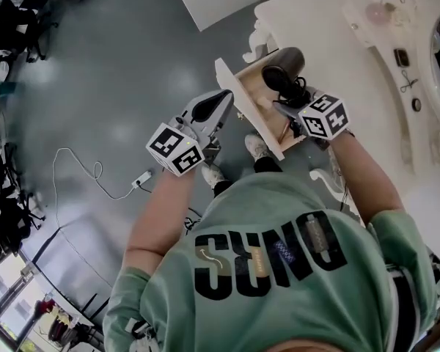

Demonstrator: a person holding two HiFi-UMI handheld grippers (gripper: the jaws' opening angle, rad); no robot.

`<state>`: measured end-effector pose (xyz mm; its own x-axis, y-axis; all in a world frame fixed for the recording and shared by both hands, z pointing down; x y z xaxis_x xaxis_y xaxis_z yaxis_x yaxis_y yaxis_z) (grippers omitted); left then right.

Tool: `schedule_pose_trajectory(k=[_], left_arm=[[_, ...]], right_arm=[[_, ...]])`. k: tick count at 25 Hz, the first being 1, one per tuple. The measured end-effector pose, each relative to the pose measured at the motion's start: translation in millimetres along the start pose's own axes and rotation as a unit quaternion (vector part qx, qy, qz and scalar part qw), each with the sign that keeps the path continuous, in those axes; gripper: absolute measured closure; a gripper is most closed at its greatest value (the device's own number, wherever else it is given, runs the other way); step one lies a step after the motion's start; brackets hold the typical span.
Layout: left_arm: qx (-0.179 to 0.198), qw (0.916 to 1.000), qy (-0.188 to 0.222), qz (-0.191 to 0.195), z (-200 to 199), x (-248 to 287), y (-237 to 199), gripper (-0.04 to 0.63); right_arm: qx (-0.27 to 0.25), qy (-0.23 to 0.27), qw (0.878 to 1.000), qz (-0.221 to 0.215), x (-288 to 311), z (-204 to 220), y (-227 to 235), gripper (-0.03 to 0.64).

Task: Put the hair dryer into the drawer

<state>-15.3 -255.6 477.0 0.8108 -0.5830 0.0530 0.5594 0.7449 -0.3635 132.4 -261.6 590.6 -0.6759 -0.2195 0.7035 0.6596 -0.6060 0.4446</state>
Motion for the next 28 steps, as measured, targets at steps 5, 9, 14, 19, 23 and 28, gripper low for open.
schedule_pose_trajectory(k=[5, 9, 14, 19, 23, 28], left_arm=[[-0.019, 0.9996, -0.015, 0.017, 32, 34, 6, 0.586], [-0.030, 0.9991, -0.022, 0.022, 53, 50, 8, 0.586], [-0.038, 0.9985, -0.032, 0.023, 71, 55, 9, 0.586], [-0.044, 0.9981, -0.039, 0.021, 83, 54, 10, 0.586], [-0.045, 0.9979, -0.044, 0.015, 89, 51, 10, 0.586], [-0.047, 0.9976, -0.050, 0.009, 96, 47, 9, 0.586]], right_arm=[[0.002, -0.065, 0.998, 0.003, 30, 43, 17, 0.445], [0.009, -0.110, 0.994, 0.020, 53, 69, 38, 0.445], [0.045, -0.155, 0.986, 0.050, 77, 94, 67, 0.443], [0.059, -0.195, 0.975, 0.093, 96, 114, 95, 0.443], [0.067, -0.207, 0.968, 0.121, 103, 123, 112, 0.442], [0.069, -0.201, 0.966, 0.147, 108, 129, 126, 0.430]])
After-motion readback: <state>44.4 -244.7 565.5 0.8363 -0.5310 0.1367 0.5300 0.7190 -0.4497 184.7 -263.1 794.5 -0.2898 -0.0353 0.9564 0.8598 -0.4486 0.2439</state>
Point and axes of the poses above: the fingertips, and each gripper's own axes: x forward along the fingers, y to its right, z out of its underside, the point moved 2 cm from there along -x, backward along the fingers, and after that the axes turned 9 degrees about x, right-handed, at the moved point
